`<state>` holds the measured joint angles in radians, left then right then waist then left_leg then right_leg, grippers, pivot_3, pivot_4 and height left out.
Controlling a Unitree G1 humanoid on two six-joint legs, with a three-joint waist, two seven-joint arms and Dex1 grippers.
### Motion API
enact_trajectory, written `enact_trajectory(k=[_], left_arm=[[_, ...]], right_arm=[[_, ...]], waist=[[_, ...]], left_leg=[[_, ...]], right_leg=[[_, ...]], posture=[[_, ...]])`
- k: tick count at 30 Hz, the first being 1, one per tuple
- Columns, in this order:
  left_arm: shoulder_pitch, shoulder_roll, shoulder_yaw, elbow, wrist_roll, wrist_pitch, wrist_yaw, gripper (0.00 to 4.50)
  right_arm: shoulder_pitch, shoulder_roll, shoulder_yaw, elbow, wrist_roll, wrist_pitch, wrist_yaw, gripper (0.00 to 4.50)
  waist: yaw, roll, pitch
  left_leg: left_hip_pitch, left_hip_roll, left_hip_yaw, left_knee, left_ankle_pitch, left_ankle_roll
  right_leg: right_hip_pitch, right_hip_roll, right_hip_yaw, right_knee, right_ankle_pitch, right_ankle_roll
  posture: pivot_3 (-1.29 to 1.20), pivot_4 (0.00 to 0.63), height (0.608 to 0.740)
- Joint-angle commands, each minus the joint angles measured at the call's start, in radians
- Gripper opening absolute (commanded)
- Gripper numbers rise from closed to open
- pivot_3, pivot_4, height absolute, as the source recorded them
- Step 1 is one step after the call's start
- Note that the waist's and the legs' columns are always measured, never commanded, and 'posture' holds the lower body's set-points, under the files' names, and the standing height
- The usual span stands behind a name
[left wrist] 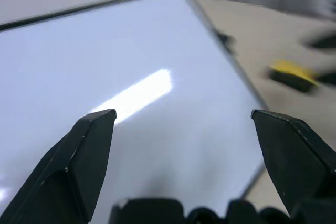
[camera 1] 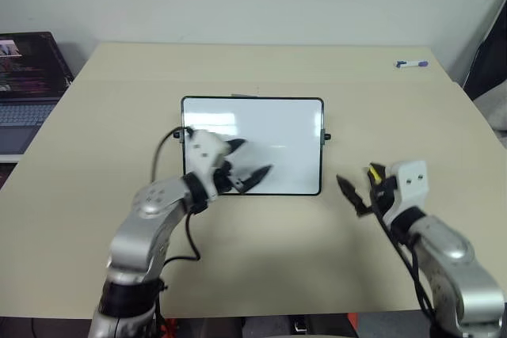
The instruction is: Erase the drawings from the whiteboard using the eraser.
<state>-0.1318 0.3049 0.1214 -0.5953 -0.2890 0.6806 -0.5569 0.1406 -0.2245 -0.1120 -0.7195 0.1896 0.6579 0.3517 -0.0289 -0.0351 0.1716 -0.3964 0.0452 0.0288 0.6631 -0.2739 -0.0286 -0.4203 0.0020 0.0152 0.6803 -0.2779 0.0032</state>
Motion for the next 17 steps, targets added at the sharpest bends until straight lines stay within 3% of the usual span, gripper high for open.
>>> enact_trajectory(k=[1, 7, 10, 17], left_arm=[[0.154, -0.042, 0.043, -0.125, 0.029, -0.010, 0.130, 4.50], [0.338, -0.118, 0.122, -0.033, 0.153, -0.179, 0.334, 4.50], [0.382, -0.119, 0.118, 0.008, 0.231, -0.277, 0.392, 4.50], [0.453, -0.137, 0.100, 0.063, 0.264, -0.370, 0.431, 4.50]], right_arm=[[0.117, 0.041, -0.003, 0.040, -0.064, -0.291, -0.046, 4.49], [0.274, 0.084, -0.066, 0.167, -0.085, -0.551, -0.088, 4.49], [0.327, 0.084, -0.073, 0.154, -0.057, -0.565, -0.078, 4.49], [0.360, 0.055, -0.072, 0.135, -0.024, -0.547, -0.057, 4.49]], waist=[[0.001, 0.000, -0.001], [0.004, -0.002, 0.000], [0.004, -0.002, -0.001], [0.004, -0.002, -0.002]], left_leg=[[0.002, -0.001, 0.001, 0.000, 0.000, 0.000], [0.017, -0.001, 0.002, 0.000, 0.001, 0.001], [0.019, -0.001, 0.003, 0.000, 0.002, 0.003], [0.017, -0.001, 0.004, -0.001, 0.001, 0.002]], right_leg=[[0.001, -0.001, 0.001, 0.000, -0.001, 0.003], [0.015, -0.002, 0.001, -0.001, -0.002, 0.002], [0.015, -0.002, 0.002, 0.000, -0.003, -0.002], [0.013, -0.002, 0.002, -0.001, -0.002, 0.000]], posture=[[0.00, 0.150, 0.740], [0.00, 0.150, 0.740], [0.00, 0.150, 0.740], [0.00, 0.150, 0.740]])
